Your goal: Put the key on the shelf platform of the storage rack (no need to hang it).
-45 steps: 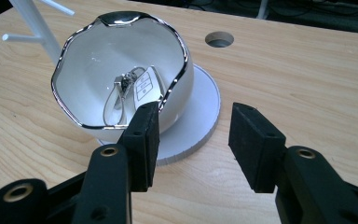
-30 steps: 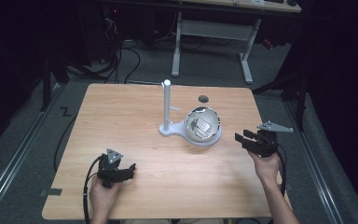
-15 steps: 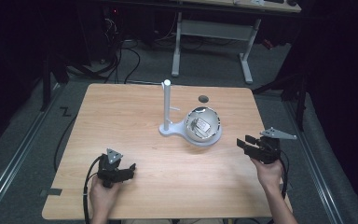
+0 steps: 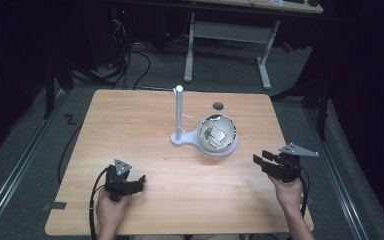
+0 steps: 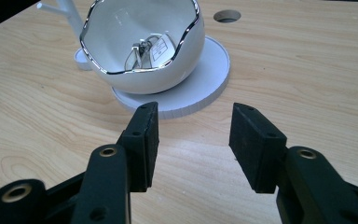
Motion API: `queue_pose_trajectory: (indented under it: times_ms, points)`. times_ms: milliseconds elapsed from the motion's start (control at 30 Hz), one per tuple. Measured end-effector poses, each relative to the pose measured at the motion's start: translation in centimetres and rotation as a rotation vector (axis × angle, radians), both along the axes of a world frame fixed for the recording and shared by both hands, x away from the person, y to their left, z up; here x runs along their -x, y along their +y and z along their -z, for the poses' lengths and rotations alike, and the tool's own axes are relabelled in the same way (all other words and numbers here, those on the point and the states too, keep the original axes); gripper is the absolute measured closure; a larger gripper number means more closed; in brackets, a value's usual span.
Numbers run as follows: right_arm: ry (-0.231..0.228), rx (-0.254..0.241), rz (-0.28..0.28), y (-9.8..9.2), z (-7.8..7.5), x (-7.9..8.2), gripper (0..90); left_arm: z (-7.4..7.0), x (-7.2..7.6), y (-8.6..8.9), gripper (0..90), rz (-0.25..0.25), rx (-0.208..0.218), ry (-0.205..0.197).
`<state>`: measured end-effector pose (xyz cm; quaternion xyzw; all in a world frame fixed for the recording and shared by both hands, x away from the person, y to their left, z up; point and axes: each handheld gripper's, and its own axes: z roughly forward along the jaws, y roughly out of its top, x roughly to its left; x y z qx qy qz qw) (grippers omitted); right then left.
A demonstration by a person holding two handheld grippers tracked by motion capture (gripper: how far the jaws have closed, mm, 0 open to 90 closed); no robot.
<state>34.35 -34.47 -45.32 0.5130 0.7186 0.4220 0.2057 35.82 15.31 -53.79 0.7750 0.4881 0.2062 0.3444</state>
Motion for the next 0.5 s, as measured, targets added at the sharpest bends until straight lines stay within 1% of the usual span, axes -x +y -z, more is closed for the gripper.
queue_pose_trajectory:
  times_ms: [167, 233, 267, 433, 467, 500]
  points:
    - [0.005, -0.009, -0.002, 0.2, 0.5, 0.4, 53.0, 0.0, 0.0, 0.0, 19.0, 0.001, 0.000, 0.000]
    - [0.005, -0.005, -0.010, 0.3, 0.7, 0.5, 53.0, 0.0, 0.0, 0.0, 19.0, 0.001, -0.001, 0.001]
    - [0.013, -0.010, -0.008, 0.4, 0.8, 0.6, 53.0, 0.0, 0.0, 0.0, 19.0, 0.000, 0.000, 0.000]
    - [0.017, -0.016, -0.017, 0.7, 1.4, 0.9, 53.0, 0.0, 0.0, 0.0, 19.0, 0.000, 0.001, 0.000]
    - [0.026, -0.021, -0.015, 0.8, 1.5, 1.0, 53.1, 0.0, 0.0, 0.0, 19.0, 0.000, 0.000, 0.000]
    - [0.021, -0.017, -0.017, 0.9, 1.7, 1.0, 53.1, 0.0, 0.0, 0.0, 19.0, 0.001, 0.000, 0.000]
